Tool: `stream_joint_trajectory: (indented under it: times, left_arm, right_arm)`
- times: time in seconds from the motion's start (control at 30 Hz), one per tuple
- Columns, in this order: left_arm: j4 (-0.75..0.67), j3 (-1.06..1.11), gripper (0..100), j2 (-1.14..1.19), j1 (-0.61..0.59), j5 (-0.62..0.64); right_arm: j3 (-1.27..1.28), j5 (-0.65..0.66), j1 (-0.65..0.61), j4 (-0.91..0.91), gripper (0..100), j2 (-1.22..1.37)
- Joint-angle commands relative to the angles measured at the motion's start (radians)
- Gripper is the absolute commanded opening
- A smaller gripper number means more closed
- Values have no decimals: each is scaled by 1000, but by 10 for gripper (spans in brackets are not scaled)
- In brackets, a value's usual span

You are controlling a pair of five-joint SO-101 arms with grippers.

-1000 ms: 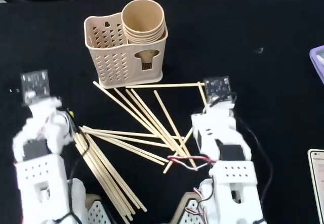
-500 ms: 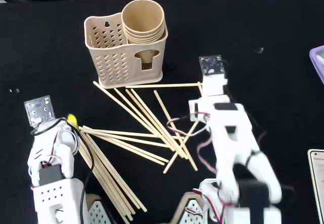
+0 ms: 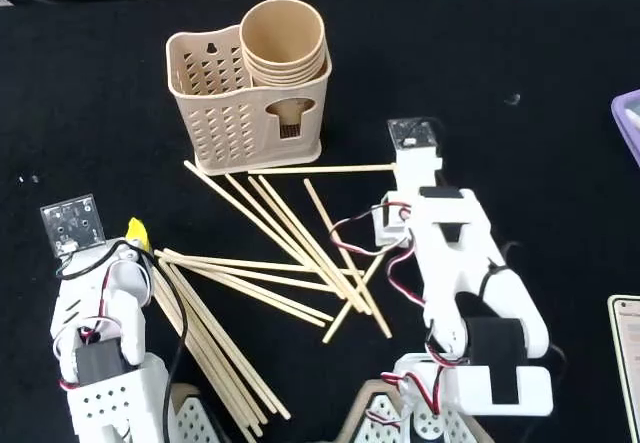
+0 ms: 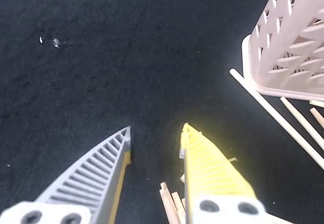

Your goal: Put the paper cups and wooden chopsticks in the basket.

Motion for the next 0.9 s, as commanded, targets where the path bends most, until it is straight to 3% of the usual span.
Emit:
stream_joint_trajectory:
  times: [0.0, 0.27, 0.5, 0.77, 0.87]
  left_arm:
    - [3, 18, 166, -15, -4, 6]
    - [3, 18, 166, -15, -4, 6]
    - [3, 18, 166, -15, -4, 5]
    - [6, 18, 166, -15, -5, 5]
    - [6, 18, 166, -15, -5, 5]
  right_arm:
    - [-38, -5, -18, 12, 18, -4]
    - [-50, 31, 29, 35, 11, -33]
    - [-122, 66, 92, 175, 11, -222]
    - [-165, 233, 101, 249, 11, -380]
    - [-208, 229, 103, 252, 11, -417]
